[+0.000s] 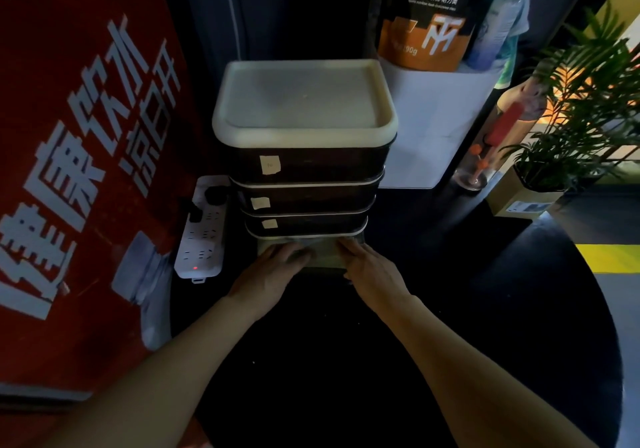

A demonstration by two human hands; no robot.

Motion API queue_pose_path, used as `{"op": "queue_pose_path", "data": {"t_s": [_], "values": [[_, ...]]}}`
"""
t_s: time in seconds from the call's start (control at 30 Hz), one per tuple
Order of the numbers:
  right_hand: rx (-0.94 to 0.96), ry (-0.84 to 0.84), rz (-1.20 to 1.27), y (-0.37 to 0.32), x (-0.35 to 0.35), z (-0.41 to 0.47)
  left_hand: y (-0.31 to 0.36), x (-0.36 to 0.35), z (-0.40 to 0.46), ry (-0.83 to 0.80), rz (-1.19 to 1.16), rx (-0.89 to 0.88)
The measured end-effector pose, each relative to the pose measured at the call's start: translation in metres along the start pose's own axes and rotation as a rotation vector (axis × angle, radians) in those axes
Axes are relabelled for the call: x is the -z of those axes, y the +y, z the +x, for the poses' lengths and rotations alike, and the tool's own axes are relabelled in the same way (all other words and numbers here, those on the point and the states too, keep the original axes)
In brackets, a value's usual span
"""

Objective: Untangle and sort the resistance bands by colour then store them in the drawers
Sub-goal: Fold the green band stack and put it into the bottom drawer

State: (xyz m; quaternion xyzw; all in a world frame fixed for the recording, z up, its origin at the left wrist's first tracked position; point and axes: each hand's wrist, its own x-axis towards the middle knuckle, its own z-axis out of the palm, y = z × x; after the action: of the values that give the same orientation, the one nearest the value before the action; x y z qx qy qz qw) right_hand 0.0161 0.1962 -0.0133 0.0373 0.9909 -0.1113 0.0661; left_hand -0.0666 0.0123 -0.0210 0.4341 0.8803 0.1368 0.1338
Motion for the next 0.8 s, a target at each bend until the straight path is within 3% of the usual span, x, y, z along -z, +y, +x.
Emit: {"op": "queue_pose_path", "data": {"t_s": [0.3, 0.57, 0.8], "values": [[-0.026, 0.047, -0.033, 0.006, -0.003, 0.005, 0.002, 0.002, 0.009, -0.061, 0.207, 0.072], [-0.042, 0.084, -0.101, 0.003, -0.007, 0.009, 0.014, -0.002, 0.012, 0.011, 0.289, 0.121], [-0.049, 0.167, 0.015, 0.012, -0.011, 0.01, 0.007, -0.01, 0.004, 0.252, 0.273, 0.062]]}}
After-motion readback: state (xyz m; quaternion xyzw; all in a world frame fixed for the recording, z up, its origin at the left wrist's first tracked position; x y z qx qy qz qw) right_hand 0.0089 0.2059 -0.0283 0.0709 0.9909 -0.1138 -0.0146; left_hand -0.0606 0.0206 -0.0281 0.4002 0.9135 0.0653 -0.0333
